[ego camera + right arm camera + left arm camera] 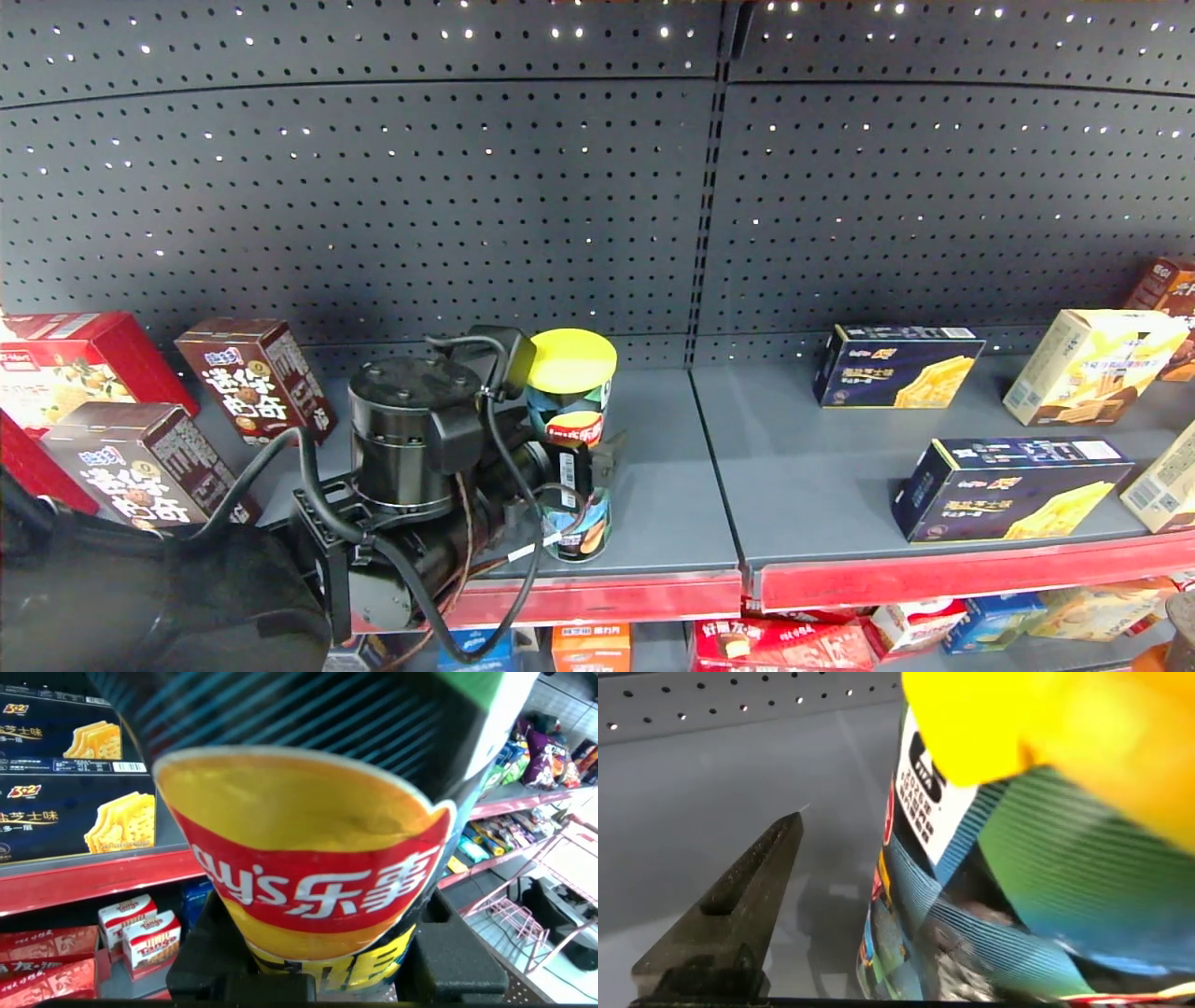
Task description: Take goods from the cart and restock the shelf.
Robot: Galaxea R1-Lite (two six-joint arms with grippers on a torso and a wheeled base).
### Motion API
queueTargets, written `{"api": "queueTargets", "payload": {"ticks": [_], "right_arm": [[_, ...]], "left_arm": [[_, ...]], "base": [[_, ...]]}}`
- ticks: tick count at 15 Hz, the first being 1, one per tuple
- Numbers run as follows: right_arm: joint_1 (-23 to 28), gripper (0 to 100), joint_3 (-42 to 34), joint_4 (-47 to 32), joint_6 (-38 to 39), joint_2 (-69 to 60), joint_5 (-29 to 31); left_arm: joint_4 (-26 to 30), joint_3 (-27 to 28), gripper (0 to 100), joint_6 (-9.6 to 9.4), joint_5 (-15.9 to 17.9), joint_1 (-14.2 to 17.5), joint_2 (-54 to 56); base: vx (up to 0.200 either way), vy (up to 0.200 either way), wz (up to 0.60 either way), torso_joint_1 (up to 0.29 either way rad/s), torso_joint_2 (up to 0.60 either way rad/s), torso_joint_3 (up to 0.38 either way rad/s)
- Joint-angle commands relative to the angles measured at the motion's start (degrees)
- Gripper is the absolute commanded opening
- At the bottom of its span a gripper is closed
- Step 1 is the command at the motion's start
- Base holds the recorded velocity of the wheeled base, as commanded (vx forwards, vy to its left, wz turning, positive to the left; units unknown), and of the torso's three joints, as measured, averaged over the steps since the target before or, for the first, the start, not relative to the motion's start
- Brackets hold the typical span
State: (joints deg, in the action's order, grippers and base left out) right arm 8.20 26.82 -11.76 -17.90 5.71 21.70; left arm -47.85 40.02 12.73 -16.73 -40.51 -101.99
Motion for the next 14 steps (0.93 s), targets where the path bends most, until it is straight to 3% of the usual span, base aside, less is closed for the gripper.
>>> {"api": "queueTargets", "payload": {"ticks": [1,5,9,14], "right_arm": [[-0.03,0,-0.01,-0.01,-0.03,0.1,0.01],[-0.03,0,-0.54,-0.01,-0.03,0.1,0.01],[-0.03,0,-0.45,-0.01,-0.03,0.1,0.01],[-0.03,0,-0.45,0.07,-0.03,0.1,0.01]], "left_arm": [[0.04,-2.84,100,0.02,-0.06,-0.1,2.05],[0.21,-8.56,100,-0.16,0.11,-1.15,6.36],[0.39,-9.0,100,-0.16,0.03,-4.14,7.24],[0.48,-12.16,100,-0.16,-0.06,-5.19,11.28]], "base": [[0.0,0.0,0.0,0.0,0.0,0.0],[0.0,0.0,0.0,0.0,0.0,0.0],[0.0,0.0,0.0,0.0,0.0,0.0],[0.0,0.0,0.0,0.0,0.0,0.0]]}}
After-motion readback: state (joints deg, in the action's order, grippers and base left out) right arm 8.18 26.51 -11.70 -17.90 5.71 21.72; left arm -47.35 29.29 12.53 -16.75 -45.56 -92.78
